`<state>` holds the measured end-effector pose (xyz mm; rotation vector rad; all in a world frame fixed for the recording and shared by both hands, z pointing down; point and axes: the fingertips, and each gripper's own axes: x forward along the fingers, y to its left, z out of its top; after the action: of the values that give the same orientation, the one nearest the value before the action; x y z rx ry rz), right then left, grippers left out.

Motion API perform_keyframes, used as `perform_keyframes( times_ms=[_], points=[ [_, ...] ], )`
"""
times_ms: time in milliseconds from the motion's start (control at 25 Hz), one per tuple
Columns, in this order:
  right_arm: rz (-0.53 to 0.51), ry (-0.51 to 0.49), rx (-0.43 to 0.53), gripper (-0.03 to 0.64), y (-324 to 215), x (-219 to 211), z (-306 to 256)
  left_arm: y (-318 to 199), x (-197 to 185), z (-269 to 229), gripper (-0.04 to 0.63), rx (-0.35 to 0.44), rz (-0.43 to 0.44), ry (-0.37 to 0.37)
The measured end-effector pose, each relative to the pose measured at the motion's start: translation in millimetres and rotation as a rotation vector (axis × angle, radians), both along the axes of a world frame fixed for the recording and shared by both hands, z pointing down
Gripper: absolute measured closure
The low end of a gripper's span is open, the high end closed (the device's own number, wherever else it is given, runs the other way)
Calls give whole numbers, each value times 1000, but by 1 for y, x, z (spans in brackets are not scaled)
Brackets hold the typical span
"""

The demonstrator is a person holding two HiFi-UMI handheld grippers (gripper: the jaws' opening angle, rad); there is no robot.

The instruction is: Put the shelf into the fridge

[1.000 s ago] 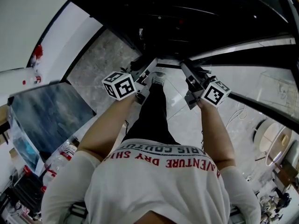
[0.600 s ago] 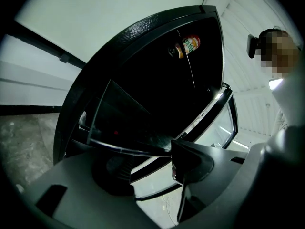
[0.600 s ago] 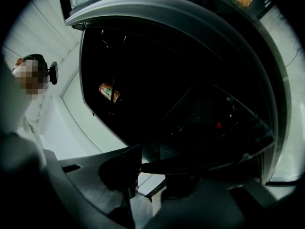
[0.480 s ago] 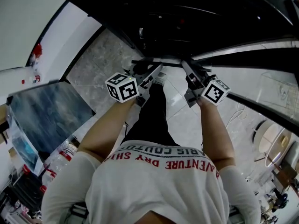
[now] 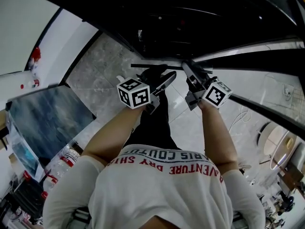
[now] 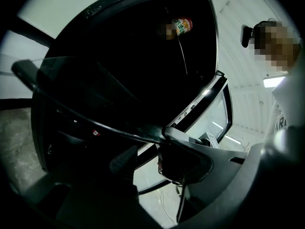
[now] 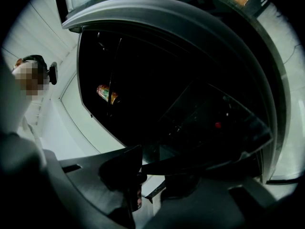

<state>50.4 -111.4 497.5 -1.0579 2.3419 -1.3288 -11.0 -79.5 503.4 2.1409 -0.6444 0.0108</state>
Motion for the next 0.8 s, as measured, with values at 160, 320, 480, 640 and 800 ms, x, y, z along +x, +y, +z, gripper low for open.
perform_keyframes(
  times_ms=[160, 320, 480, 640, 800],
  points=[
    [1, 0, 1, 495, -1, 0, 2, -4, 8, -4, 389, 20, 6, -1],
    [1, 6, 12, 495, -2, 0, 0, -7, 8, -4, 445, 24, -11, -13],
    [6, 13, 2, 495, -2, 0, 3, -8, 7, -2, 459, 23, -9, -21],
    [2, 48, 5, 483, 0, 1, 6, -8, 7, -1, 465, 24, -11, -18],
    [-18, 90, 16, 466, 8, 1, 7, -8, 7, 0, 466, 25, -14, -18]
  ],
)
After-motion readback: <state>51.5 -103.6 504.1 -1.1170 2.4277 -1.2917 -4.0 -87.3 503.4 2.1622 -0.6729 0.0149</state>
